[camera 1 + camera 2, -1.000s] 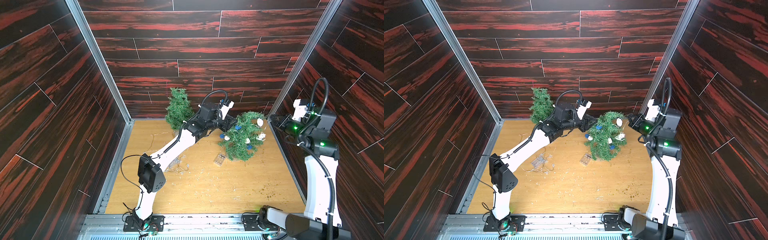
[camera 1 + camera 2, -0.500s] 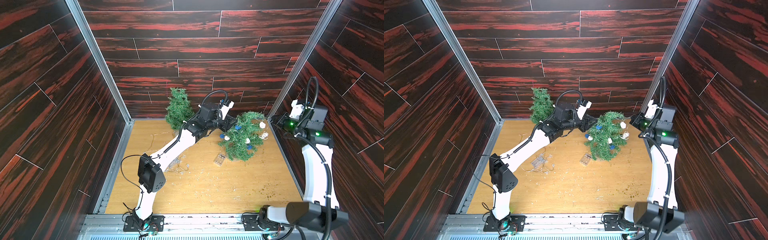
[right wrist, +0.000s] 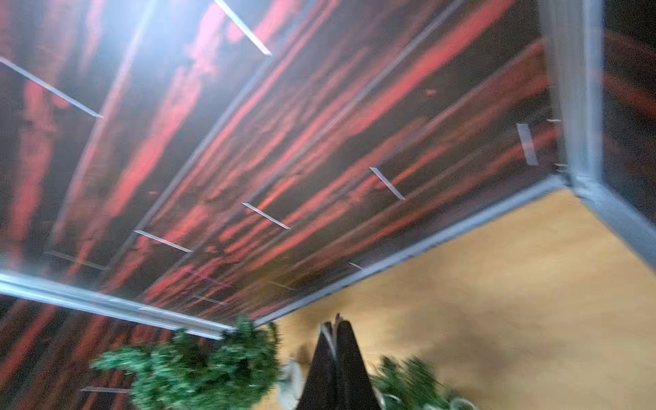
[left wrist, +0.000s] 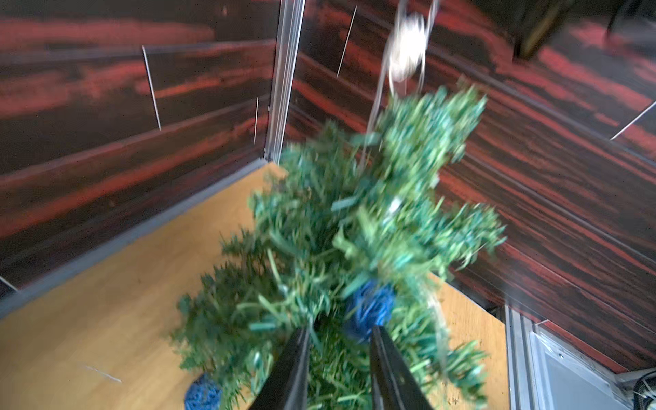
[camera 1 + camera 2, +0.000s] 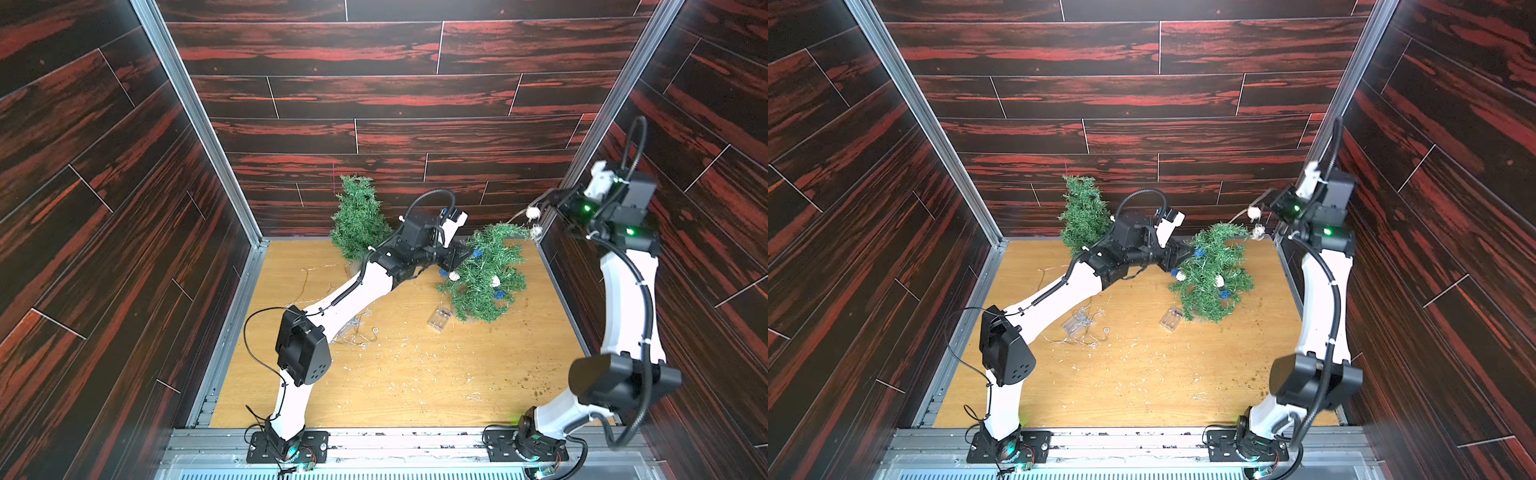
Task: Remove string lights from the small christmas tree
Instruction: Remove the light string from the Christmas tree.
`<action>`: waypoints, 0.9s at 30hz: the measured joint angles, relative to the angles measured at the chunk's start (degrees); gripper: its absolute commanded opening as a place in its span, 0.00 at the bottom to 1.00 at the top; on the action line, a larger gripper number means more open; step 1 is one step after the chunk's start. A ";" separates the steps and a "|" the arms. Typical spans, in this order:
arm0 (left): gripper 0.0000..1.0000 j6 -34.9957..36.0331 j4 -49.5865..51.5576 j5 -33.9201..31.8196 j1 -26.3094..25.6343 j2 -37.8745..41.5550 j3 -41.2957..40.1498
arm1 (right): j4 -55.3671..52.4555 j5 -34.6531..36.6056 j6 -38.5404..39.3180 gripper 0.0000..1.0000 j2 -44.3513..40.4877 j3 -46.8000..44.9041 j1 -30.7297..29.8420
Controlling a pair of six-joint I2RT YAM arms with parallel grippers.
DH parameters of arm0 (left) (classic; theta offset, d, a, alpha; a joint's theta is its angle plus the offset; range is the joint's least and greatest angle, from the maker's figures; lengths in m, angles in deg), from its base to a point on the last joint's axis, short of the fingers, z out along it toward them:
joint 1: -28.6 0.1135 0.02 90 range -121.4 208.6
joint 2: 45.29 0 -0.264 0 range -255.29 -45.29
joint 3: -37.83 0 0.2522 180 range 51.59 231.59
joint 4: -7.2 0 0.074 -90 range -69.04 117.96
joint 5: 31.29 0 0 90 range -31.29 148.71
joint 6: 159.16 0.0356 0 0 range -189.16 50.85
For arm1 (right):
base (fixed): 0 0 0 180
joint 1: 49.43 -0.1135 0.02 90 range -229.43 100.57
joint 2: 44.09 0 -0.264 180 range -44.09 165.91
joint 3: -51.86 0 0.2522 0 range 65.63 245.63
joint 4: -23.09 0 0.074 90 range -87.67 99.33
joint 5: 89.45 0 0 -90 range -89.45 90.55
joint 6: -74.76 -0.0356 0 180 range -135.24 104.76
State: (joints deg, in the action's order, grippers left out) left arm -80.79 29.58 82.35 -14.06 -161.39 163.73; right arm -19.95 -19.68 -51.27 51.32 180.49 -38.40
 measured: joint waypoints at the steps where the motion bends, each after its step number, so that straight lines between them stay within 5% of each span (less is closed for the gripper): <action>1: 0.31 -0.22 -0.46 0.00 -0.09 0.00 -0.76 | 0.22 -0.55 -0.26 0.00 1.40 2.25 -1.27; 12: 0.30 -0.85 -4.07 -0.57 -0.44 3.93 -7.37 | 3.10 -7.43 1.20 0.00 8.00 16.74 -15.54; 20: 0.31 -0.92 -7.63 -1.53 -0.44 8.00 -11.96 | 4.81 -12.15 3.56 0.00 7.85 15.45 -20.61; 27: 0.31 -0.61 -8.33 -3.04 -0.44 9.97 -16.28 | 5.35 -14.29 5.88 0.00 3.89 4.11 -21.22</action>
State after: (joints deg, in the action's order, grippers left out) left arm -81.41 21.25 79.31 -14.49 -151.42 147.44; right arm -14.59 -33.97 -45.39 55.21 184.60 -59.63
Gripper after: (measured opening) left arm 0.310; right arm 0.045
